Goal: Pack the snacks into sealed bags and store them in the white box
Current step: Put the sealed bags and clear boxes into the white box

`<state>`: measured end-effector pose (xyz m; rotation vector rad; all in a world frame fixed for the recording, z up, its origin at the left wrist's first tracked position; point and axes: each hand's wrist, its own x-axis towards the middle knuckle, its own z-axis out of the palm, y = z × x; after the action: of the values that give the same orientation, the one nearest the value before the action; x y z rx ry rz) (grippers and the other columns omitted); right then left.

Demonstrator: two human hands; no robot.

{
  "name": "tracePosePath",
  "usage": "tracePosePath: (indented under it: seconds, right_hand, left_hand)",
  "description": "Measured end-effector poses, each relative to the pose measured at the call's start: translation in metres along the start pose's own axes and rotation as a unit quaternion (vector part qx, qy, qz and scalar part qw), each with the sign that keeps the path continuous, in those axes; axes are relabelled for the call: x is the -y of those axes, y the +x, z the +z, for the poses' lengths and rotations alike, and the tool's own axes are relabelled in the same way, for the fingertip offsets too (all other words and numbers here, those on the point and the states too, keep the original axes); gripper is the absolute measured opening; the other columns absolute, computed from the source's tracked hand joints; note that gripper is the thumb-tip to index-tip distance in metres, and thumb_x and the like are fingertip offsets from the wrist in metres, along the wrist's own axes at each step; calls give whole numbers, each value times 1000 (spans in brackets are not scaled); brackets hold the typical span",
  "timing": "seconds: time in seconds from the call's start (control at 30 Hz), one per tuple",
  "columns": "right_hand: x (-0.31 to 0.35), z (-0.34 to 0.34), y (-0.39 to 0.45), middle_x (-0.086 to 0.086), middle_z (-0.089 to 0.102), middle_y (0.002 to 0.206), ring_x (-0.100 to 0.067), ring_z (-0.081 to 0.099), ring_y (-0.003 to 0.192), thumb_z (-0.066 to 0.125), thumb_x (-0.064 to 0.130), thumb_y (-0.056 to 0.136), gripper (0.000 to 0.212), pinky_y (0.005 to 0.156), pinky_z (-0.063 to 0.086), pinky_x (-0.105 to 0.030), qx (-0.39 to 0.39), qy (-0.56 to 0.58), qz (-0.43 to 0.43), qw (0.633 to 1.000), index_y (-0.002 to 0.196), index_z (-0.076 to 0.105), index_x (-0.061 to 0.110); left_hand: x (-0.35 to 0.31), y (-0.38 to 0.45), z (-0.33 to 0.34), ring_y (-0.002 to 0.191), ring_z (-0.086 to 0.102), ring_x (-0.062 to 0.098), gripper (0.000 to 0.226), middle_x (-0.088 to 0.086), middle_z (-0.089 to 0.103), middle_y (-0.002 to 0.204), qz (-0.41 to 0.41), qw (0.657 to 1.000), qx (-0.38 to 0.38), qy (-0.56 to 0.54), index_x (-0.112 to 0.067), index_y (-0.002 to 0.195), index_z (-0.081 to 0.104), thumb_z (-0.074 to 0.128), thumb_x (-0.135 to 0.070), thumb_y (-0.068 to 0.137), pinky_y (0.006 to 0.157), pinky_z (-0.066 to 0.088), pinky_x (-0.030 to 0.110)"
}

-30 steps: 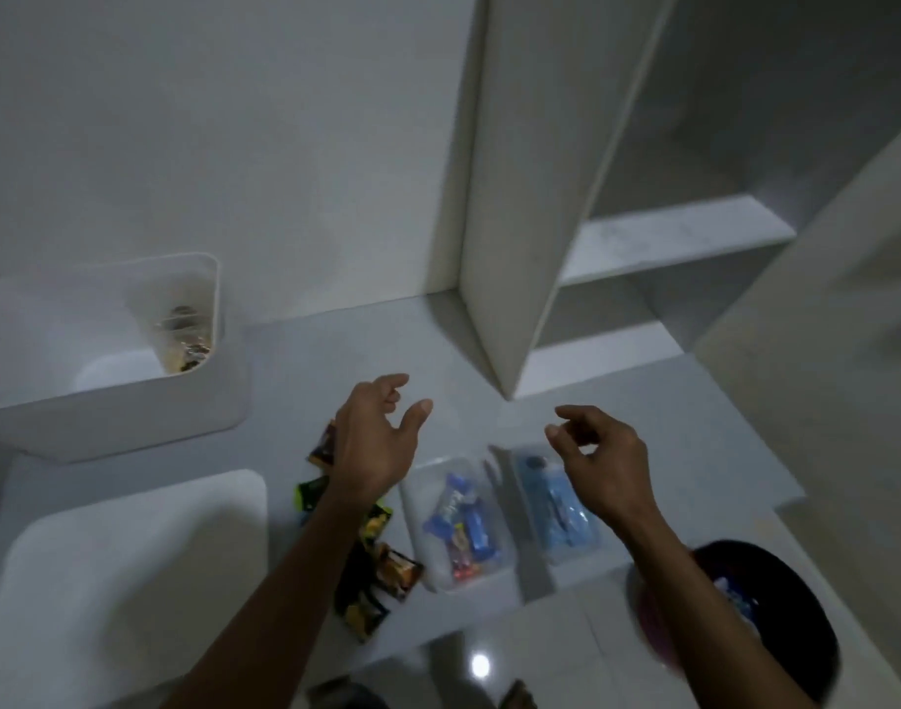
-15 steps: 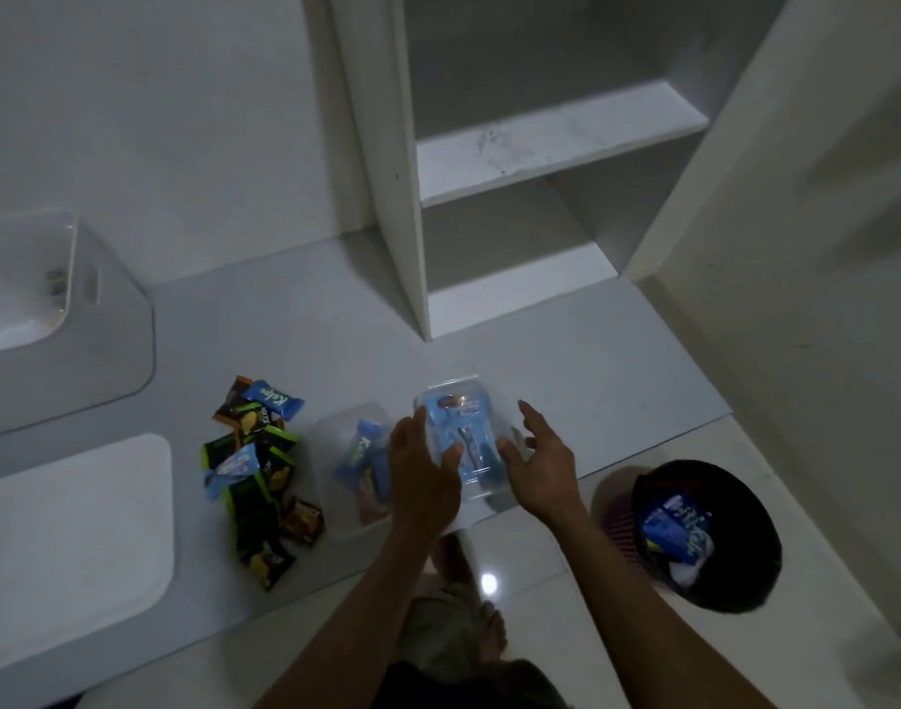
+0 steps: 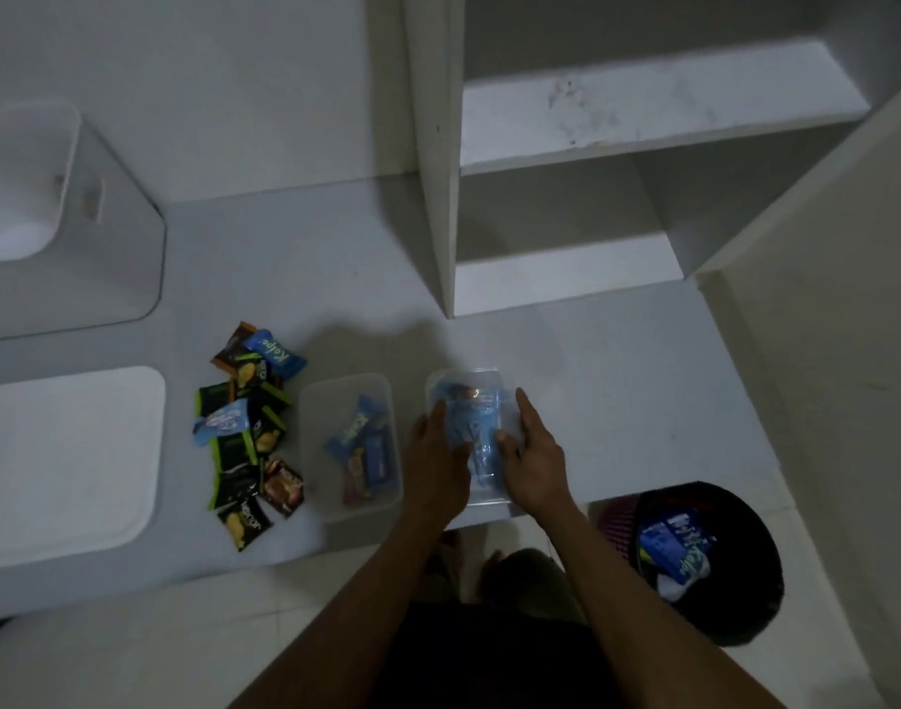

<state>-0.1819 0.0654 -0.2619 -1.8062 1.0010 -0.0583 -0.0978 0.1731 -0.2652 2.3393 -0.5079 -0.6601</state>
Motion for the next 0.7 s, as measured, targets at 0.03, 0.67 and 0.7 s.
tracePosePath:
  seconds: [0.03,0.67,0.7]
  right_hand:
    - [2,-2,1,-11,55,139,-7,51,100,52,26,101,62,69,37,8,1,10,4,1000,155,23,17]
    - [80,52,-34,-3,39,154,-8,38,134,56,11,97,68,90,31,4,101,35,-112,988,155,22,17]
    - [84,60,-35,-4,39,153,-12,40,136,57,11,97,68,88,29,5,102,27,-111,988,155,22,16]
  left_hand:
    - [-5,-1,-1,124,49,24,62,12,50,139,-3,1000,-4,-4,-9,149,31,57,-13,93,91,27,15]
    - [15,-54,-103,131,43,25,64,14,44,146,-70,983,-166,-36,-10,149,34,63,-14,92,103,29,20]
    - [22,-53,-108,133,42,27,65,14,43,146,-71,983,-163,-38,-10,150,33,63,-15,92,108,32,29]
